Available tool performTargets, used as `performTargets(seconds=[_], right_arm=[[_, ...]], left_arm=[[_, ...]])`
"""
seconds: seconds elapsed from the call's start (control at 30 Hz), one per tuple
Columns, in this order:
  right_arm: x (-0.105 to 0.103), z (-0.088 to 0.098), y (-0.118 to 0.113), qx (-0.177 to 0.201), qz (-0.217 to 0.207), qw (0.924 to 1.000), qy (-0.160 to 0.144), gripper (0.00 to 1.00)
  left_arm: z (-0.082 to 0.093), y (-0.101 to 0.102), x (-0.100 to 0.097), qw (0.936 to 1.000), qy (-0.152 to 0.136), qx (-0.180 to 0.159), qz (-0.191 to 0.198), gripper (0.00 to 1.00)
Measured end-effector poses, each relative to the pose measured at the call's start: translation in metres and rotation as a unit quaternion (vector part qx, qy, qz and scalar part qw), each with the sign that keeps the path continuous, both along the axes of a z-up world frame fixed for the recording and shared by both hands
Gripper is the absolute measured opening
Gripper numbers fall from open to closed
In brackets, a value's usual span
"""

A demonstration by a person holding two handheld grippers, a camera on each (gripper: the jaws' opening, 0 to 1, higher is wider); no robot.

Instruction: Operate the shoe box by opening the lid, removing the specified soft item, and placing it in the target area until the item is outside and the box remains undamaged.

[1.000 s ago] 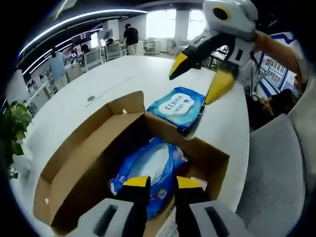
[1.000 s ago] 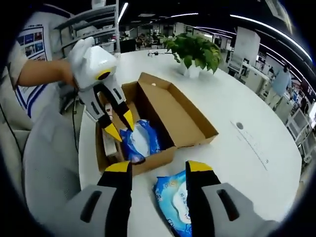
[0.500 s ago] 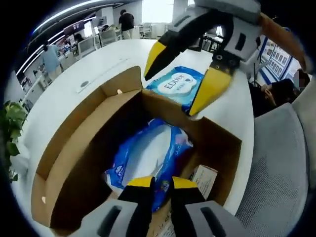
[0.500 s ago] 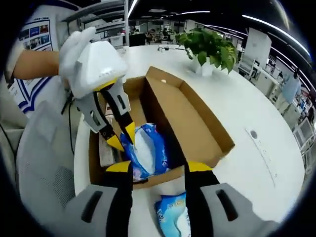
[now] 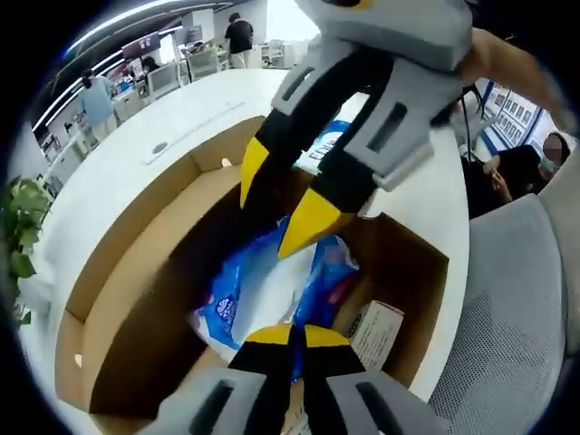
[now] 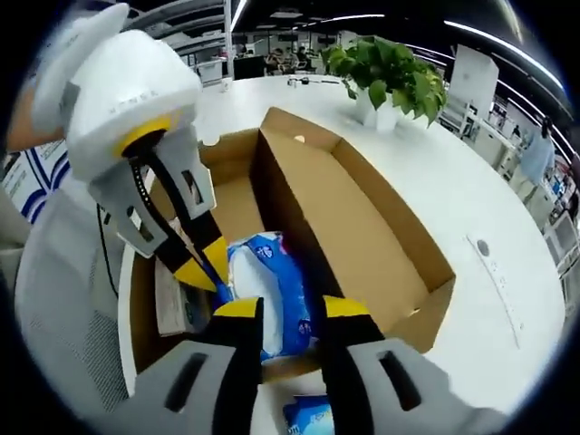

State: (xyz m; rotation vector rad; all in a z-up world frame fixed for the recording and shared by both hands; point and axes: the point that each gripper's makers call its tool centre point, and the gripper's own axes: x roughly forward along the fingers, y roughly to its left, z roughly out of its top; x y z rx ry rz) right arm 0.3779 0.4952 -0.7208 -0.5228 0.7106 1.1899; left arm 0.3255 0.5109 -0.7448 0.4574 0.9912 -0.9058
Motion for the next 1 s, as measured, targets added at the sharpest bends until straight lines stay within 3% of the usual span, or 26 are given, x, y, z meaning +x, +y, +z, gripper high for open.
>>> performTargets(seconds=[0.3,0.53,1.0], right_arm=[[-0.002,-0.01,0.008,-0.016,0.003,0.9999,-0.002,0.13],[0.001,-0.021,0.009,-0.04,0.005,0.9991,-0.014,0.02],[-0.006,-0.002,0.017,-0.02,0.02,0.9992,-0.027,0.0]], left_arm=[[0.002,0.001,0.001,1.0,-0.007,-0.003,0.0,0.0],[0.004,0.0,0.001,0.9998,-0.012,-0.013,-0.001,0.0],[0.015,0.006,0.0,0.9993,-0.02,-0.027,0.014,0.0]])
